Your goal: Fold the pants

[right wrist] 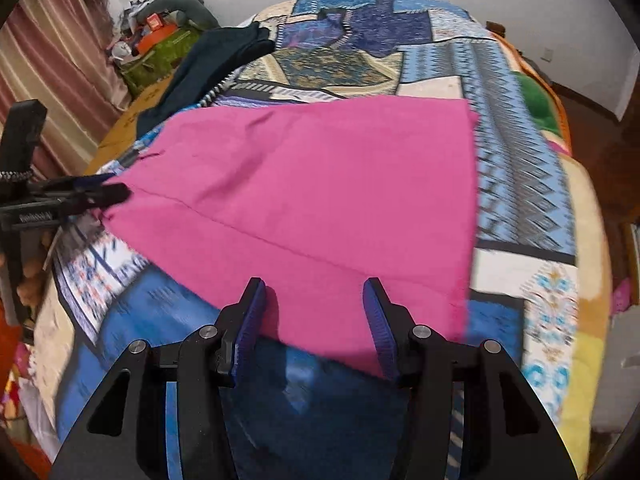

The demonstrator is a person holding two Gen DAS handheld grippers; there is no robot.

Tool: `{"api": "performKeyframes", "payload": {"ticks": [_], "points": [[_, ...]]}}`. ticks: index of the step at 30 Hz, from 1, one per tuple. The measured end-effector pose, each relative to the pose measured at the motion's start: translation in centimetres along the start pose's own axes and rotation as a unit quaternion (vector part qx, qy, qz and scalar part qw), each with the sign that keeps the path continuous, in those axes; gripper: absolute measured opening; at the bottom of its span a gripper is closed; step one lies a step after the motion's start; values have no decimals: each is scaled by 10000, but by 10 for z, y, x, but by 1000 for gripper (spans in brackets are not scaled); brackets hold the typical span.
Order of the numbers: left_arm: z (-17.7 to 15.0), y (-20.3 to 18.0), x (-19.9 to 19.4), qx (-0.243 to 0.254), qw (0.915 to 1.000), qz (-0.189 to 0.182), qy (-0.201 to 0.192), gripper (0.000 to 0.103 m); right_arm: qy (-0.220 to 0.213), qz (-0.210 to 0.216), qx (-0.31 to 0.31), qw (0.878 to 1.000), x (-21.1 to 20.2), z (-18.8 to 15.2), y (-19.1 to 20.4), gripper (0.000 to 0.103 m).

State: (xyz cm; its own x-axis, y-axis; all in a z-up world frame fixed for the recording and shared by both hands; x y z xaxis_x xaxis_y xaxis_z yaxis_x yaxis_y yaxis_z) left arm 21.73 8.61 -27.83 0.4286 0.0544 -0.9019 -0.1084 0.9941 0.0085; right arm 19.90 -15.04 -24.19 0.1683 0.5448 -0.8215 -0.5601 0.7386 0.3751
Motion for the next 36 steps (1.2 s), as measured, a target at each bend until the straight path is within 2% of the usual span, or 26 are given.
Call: {"api": "performKeyframes", "payload": {"ticks": [3, 10, 14, 20, 24, 31, 36], "points": [[-6, 5, -6, 34, 10000, -5, -50, 81, 9, 36, 112, 9999, -10, -7, -10, 44], [-9, 7, -16, 38, 10000, -10, -24, 81, 73, -174, 62, 9998, -22, -14, -16, 46], [2, 12, -26, 104, 9996, 209, -183, 80, -28, -119, 88, 9999, -32, -7, -14, 47], [39, 25, -29, 123, 9982, 412, -419, 80, -437, -211, 13, 9988, -50, 23, -18, 47], [64, 30, -21, 55, 9983, 383, -433, 80, -655, -279, 41, 9975, -52, 47, -29, 47], [93, 34, 24, -134, 9994, 311, -63, 80, -698, -401, 112, 9967, -32, 85, -61, 47], [101, 35, 55, -316, 9991, 215, 202, 80, -684, -266, 459, 9962, -12, 116, -90, 47]]}}
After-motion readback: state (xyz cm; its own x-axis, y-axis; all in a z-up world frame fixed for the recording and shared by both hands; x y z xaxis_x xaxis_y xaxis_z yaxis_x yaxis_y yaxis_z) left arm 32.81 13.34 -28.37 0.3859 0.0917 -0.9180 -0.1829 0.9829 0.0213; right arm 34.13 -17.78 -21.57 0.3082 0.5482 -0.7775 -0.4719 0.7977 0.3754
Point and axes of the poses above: each gripper's, at about its wrist camera, not at the fingertips, and x roughly the way its jaws point, y to its left, z to its top, the point moved 8 cm from there along x, roughly the way its jaws point, and after that the axes turned 10 degrees about z, right-handed, at the moved point
